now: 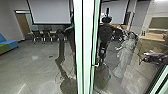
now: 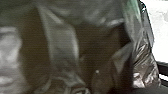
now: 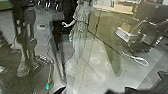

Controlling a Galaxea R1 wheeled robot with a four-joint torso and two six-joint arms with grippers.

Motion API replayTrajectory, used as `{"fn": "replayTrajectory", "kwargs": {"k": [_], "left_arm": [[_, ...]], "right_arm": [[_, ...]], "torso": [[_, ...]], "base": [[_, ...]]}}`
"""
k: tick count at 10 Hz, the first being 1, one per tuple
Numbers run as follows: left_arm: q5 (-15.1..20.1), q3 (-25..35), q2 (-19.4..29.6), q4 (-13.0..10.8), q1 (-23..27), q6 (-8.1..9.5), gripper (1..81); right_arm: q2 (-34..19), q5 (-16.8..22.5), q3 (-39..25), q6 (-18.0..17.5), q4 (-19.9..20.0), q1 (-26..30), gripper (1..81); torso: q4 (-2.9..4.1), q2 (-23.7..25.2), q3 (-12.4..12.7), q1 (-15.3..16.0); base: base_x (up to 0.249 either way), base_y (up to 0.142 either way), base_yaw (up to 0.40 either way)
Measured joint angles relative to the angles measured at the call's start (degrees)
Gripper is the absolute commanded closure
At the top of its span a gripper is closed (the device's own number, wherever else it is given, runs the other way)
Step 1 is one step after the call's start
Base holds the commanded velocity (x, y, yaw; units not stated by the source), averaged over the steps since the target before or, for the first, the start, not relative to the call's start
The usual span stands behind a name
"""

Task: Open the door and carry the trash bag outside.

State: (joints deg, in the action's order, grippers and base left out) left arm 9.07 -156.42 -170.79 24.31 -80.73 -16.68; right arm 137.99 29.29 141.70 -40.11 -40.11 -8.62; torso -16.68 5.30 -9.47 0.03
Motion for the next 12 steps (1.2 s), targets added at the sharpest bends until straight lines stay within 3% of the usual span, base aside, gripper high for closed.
{"fn": "replayTrajectory", "kwargs": {"k": [12], "left_arm": [[0.0, 0.0, 0.0, 0.6, -0.1, -0.02, 81.1]], "right_arm": [[5.8, 3.0, 1.2, -0.1, -0.7, 0.2, 1.0]], "torso": [[-0.07, 0.0, 0.0, 0.0]], "base": [[0.000, 0.000, 0.000]]}}
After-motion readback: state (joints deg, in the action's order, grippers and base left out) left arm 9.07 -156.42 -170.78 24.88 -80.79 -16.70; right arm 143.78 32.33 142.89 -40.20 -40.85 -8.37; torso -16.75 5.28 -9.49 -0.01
